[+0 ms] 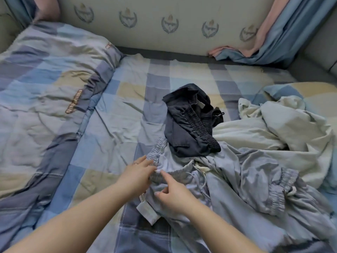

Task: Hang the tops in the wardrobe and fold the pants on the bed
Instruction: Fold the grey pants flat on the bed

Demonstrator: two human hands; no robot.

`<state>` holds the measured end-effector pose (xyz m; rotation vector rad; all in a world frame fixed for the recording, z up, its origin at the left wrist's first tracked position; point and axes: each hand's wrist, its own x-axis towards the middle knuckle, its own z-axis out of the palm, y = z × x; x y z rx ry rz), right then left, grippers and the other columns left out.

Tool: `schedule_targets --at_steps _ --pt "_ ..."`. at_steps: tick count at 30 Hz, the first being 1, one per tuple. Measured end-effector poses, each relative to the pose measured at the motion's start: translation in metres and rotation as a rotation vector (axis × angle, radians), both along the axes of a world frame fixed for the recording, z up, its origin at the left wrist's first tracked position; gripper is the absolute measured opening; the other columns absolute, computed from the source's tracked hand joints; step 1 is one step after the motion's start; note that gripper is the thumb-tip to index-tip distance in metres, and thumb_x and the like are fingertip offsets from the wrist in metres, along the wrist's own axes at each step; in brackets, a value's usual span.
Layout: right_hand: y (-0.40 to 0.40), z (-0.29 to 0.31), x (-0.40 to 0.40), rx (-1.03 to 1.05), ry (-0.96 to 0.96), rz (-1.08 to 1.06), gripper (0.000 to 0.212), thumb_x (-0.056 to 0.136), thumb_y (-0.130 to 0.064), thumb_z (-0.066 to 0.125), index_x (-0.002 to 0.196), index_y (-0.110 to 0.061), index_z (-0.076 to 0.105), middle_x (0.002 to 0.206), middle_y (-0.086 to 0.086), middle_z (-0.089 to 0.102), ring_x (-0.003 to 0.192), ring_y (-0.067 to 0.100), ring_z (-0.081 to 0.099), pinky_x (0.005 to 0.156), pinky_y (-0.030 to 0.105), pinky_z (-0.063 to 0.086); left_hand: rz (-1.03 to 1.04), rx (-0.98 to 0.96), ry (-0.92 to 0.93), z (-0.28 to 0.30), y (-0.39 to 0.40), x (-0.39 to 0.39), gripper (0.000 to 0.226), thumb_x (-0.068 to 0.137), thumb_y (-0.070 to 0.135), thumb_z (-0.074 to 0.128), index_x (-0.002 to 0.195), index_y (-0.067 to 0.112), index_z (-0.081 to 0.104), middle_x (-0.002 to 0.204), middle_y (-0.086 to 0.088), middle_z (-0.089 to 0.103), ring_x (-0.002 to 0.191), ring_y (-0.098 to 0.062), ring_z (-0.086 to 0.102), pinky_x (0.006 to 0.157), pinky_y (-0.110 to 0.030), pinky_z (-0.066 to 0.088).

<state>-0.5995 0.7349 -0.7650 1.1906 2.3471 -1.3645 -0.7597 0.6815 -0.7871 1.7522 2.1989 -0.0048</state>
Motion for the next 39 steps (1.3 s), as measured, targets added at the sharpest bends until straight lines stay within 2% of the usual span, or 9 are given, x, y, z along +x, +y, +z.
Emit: schedule_targets --at_steps 3,6,9,11,14,20,27,34,39 --pt "0.014 -0.022 -0.011 0.069 0.011 0.014 0.065 0.086 -0.046 0.055 0.144 -0.037 0.027 0.099 -0.002 0.068 0.101 0.019 0.062 0.085 0.03 0.048 -0.037 -0.054 0.111 -0.018 0.01 0.004 0.027 0.089 0.027 0.048 0.114 0.028 0.058 0.127 0.009 0.054 0.137 -0.014 0.032 0.116 -0.049 0.007" --pt "0.014 -0.025 0.001 0.186 0.0 0.064 0.034 0.083 -0.06 0.049 0.097 -0.03 0.056 0.091 -0.007 0.068 0.094 0.017 0.061 0.078 0.033 0.047 -0.112 -0.011 0.057 -0.019 -0.004 0.017 0.014 0.084 0.033 0.047 0.095 0.029 0.056 0.094 0.007 0.064 0.103 -0.013 0.057 0.115 -0.045 -0.001" --pt "0.005 -0.014 0.022 0.404 -0.038 0.195 0.045 0.087 -0.065 0.037 0.076 -0.023 0.05 0.075 -0.002 0.063 0.082 0.02 0.058 0.062 0.035 0.036 -0.198 -0.027 -0.221 0.006 -0.018 0.023 0.015 0.082 0.037 0.049 0.087 0.025 0.058 0.084 0.004 0.066 0.077 -0.011 0.053 0.103 -0.029 0.031" --pt "0.004 -0.002 0.029 0.528 -0.013 0.237 0.04 0.09 -0.058 0.037 0.074 -0.023 0.047 0.078 0.001 0.064 0.08 0.021 0.058 0.058 0.034 0.029 -0.194 -0.044 -0.396 0.025 -0.016 0.022 0.014 0.086 0.029 0.055 0.097 0.025 0.063 0.091 0.011 0.064 0.082 -0.004 0.053 0.084 -0.023 0.043" --pt "0.014 0.032 0.038 0.633 0.065 0.327 0.032 0.091 -0.046 0.042 0.07 -0.021 0.042 0.071 0.001 0.057 0.073 0.021 0.053 0.054 0.033 0.025 -0.144 0.098 -0.47 0.045 0.002 0.022 0.029 0.089 0.021 0.057 0.117 0.025 0.057 0.114 0.011 0.054 0.106 -0.004 0.05 0.091 -0.014 0.038" --pt "-0.005 0.08 0.083 0.873 0.235 0.711 0.032 0.077 -0.044 0.052 0.053 -0.023 0.053 0.049 -0.006 0.051 0.046 0.014 0.052 0.039 0.018 0.034 -0.177 0.18 -0.119 0.029 0.031 0.045 0.08 0.087 0.032 0.066 0.149 0.039 0.016 0.159 0.003 0.006 0.146 -0.016 0.008 0.116 -0.031 0.015" --pt "-0.016 0.114 0.125 0.732 0.242 0.916 0.036 0.09 -0.04 0.048 0.06 -0.021 0.054 0.055 -0.001 0.048 0.057 0.019 0.046 0.046 0.03 0.039 -0.371 0.467 -0.182 0.03 0.027 0.079 0.059 0.077 0.015 0.075 0.131 0.029 0.056 0.15 -0.008 0.033 0.142 -0.025 0.024 0.114 -0.038 0.027" --pt "-0.006 0.149 0.159 0.725 0.227 0.737 0.025 0.08 -0.035 0.051 0.06 -0.023 0.041 0.058 -0.006 0.041 0.056 0.012 0.037 0.048 0.03 0.037 -0.391 0.482 -0.063 0.046 0.028 0.077 0.02 0.077 0.019 0.073 0.097 0.016 0.068 0.125 0.0 0.061 0.133 -0.022 0.043 0.111 -0.048 0.027" --pt "0.038 0.178 0.163 0.682 0.109 0.434 0.027 0.08 -0.032 0.051 0.059 -0.023 0.037 0.062 -0.008 0.044 0.058 0.008 0.04 0.057 0.028 0.037 -0.101 0.631 -0.024 0.062 0.025 0.052 0.017 0.076 0.013 0.077 0.081 0.012 0.06 0.077 0.003 0.064 0.075 -0.023 0.063 0.093 -0.045 0.048"
